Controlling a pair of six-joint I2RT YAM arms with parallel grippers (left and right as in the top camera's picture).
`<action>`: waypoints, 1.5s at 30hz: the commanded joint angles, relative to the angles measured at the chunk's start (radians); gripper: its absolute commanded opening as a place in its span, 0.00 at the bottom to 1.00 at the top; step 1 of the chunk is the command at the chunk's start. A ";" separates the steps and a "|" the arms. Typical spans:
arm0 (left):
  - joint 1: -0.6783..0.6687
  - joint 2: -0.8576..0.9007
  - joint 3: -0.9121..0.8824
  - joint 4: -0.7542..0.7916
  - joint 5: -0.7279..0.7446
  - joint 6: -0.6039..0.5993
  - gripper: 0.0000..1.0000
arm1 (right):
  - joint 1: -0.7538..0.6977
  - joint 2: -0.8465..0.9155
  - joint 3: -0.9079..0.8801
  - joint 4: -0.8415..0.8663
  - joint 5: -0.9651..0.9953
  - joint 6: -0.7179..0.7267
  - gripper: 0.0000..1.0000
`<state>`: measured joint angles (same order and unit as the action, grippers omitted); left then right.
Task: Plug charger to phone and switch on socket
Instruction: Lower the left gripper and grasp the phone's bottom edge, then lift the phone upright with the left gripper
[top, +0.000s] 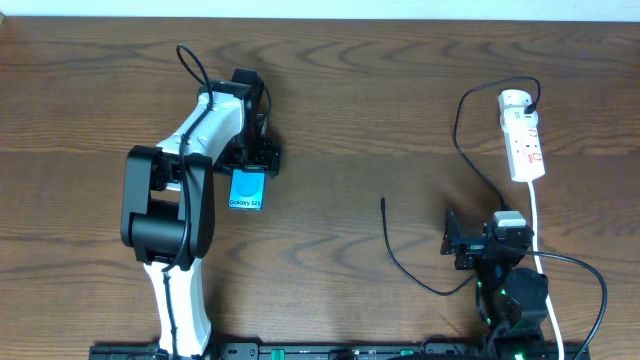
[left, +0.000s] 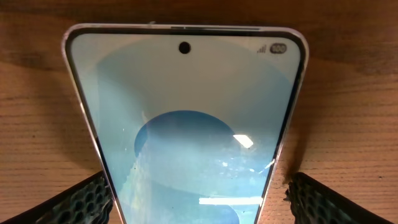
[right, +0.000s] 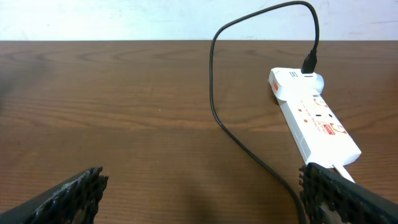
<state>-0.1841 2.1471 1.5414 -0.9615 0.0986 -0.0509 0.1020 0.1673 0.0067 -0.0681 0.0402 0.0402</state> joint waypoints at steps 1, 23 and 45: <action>0.004 0.010 -0.006 -0.005 -0.006 0.008 0.89 | -0.006 -0.006 -0.001 -0.004 -0.002 -0.012 0.99; 0.004 0.010 -0.006 -0.009 -0.006 0.014 0.65 | -0.006 -0.006 -0.001 -0.004 -0.002 -0.012 0.99; 0.004 0.010 -0.006 -0.020 -0.006 0.014 0.44 | -0.006 -0.006 -0.001 -0.004 -0.002 -0.012 0.99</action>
<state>-0.1841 2.1471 1.5414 -0.9722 0.0986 -0.0475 0.1020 0.1673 0.0067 -0.0681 0.0402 0.0402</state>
